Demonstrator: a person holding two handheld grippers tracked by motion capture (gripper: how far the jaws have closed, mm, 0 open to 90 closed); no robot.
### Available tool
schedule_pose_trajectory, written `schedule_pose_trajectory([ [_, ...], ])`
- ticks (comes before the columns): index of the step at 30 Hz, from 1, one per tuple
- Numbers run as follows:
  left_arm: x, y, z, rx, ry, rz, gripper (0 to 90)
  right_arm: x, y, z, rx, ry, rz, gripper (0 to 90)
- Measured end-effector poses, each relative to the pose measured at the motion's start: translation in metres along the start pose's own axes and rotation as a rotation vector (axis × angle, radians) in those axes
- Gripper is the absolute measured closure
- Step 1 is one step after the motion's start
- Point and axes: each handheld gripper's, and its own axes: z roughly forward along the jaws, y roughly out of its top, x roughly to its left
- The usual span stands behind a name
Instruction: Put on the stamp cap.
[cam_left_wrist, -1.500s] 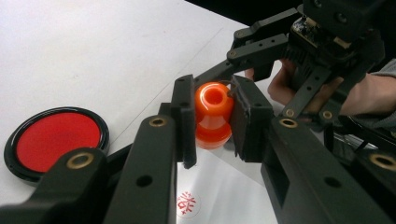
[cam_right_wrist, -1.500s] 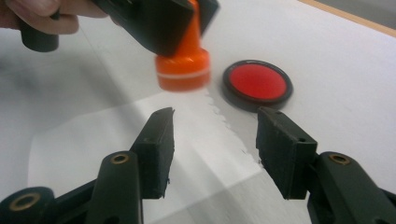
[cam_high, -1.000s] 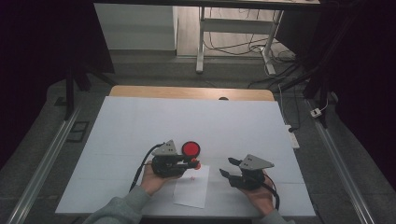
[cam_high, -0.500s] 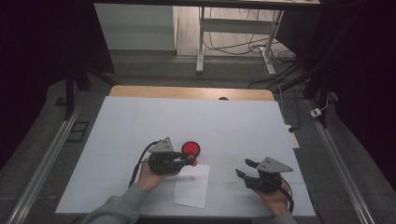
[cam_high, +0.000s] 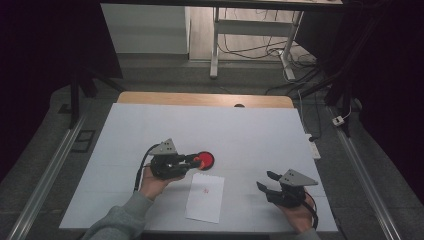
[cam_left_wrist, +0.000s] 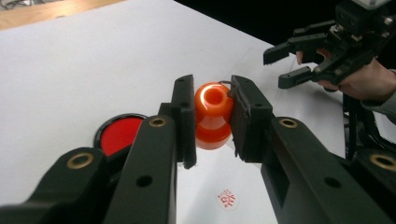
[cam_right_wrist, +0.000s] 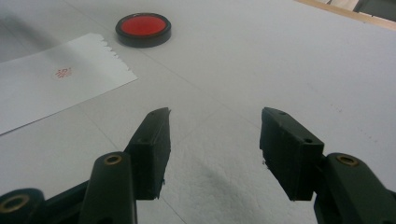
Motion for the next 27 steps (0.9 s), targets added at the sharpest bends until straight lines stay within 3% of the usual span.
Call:
schedule_pose_trajectory([
  [15, 0.011, 0.008, -0.010, -0.002, 0.047, 0.005, 72.2, -0.002, 0.000, 0.000, -0.002, -0.002, 0.002, 42.2],
  [27, 0.022, 0.016, -0.002, 0.019, 0.076, 0.013, 72.2, -0.001, 0.000, 0.001, 0.004, 0.002, 0.001, 42.1],
])
